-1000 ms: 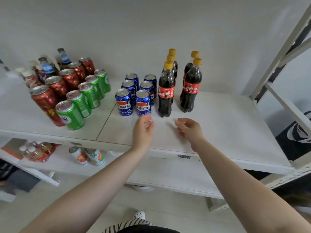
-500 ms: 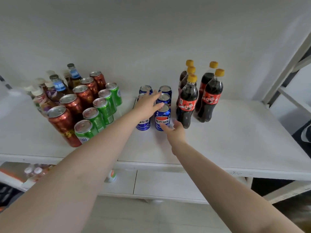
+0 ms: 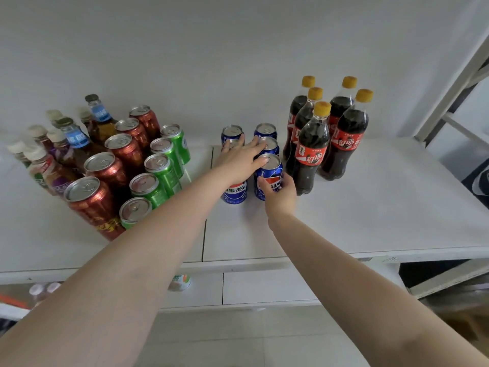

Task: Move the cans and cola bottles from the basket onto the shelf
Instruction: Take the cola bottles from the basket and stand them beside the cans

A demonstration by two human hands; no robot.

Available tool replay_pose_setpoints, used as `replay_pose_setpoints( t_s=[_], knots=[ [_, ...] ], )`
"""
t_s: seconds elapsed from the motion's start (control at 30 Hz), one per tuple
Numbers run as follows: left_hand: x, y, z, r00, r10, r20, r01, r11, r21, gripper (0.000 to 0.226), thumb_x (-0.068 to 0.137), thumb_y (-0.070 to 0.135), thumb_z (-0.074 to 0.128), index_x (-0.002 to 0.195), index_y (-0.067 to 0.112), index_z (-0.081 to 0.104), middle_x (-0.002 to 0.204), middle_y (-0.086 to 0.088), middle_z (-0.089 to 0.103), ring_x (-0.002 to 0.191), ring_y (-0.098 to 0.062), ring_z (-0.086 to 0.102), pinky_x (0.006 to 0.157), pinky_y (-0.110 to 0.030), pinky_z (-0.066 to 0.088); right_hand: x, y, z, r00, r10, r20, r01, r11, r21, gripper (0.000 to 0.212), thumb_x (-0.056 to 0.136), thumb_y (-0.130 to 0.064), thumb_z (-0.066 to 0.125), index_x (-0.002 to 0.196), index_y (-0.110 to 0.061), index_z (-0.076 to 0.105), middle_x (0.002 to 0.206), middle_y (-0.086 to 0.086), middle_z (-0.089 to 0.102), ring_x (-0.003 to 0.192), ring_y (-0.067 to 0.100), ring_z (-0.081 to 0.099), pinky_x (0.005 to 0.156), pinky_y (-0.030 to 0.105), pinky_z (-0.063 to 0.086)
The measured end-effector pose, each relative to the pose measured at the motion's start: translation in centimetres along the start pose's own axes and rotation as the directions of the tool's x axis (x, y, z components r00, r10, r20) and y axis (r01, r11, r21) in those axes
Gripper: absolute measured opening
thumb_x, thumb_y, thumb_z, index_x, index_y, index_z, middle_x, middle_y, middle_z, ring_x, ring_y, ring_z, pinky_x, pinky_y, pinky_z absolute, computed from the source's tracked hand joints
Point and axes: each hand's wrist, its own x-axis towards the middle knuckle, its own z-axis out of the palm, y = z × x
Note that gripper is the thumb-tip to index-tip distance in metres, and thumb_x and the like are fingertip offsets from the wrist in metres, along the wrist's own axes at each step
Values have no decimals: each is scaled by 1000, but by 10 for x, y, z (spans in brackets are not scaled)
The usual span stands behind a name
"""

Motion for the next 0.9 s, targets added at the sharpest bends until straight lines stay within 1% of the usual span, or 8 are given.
replay_pose_setpoints(
  t_s=[0.27,0.33,0.4,0.47,0.53,0.6,0.77,0.9],
  knots=[
    [4,-3,1,1000,-9,-3,9,1000,-29,56,99,50,25,152,32,15,162,5,6,149,-28,2,117,-54,0,3,-2,4,1000,-1,-21,1,1000,-25,54,82,-25,73,131,-17,51,120,0,64,106,17,62,94,34,51],
    [1,-2,-1,1000,5,-2,-5,999,-43,57,100,49,26,152,31,15,162,3,6,149,-29,2,118,-54,-1,1,-3,3,1000,7,-14,-7,1000,-21,60,83,-25,73,136,-17,46,126,1,61,113,19,60,96,34,50],
    [-3,-3,-5,999,15,-31,-17,997,-77,57,100,47,29,152,29,16,162,0,8,149,-28,2,119,-55,0,-6,-3,3,998,64,-18,-64,998,15,74,83,-26,73,145,-16,33,140,2,51,124,20,53,103,36,45],
    [-8,-13,-13,995,-38,-89,25,990,-139,57,99,45,32,152,28,16,162,-3,8,149,-27,1,119,-54,0,-19,1,2,987,155,-34,-154,987,33,80,82,-30,73,147,-17,29,146,4,44,129,22,48,106,39,42],
    [-12,-30,-21,986,-129,-103,104,969,-224,58,99,43,34,151,28,15,162,-3,6,149,-27,0,119,-53,-1,-35,9,3,977,212,-16,-213,977,-7,75,82,-32,73,144,-16,34,143,6,45,128,25,48,106,40,42],
    [-15,-48,-26,983,-181,-38,160,936,-315,60,98,41,38,152,30,14,162,-2,4,149,-28,-2,119,-54,0,-47,12,10,973,230,32,-228,973,-47,71,84,-33,71,143,-15,36,143,6,46,128,25,47,105,40,42],
    [-24,-61,-22,991,-113,76,136,857,-497,64,95,34,51,151,33,20,161,0,7,149,-24,2,121,-51,7,-47,6,38,983,158,92,-150,985,-88,71,87,-29,68,145,-10,34,146,7,45,132,24,45,108,39,40],
    [-25,-65,-11,990,-107,94,141,840,-525,62,96,34,51,150,32,22,162,-3,6,149,-24,3,121,-45,10,-42,5,57,994,86,74,-79,992,-99,55,85,-24,70,134,-12,49,127,4,61,116,21,59,99,35,47]
  ],
)
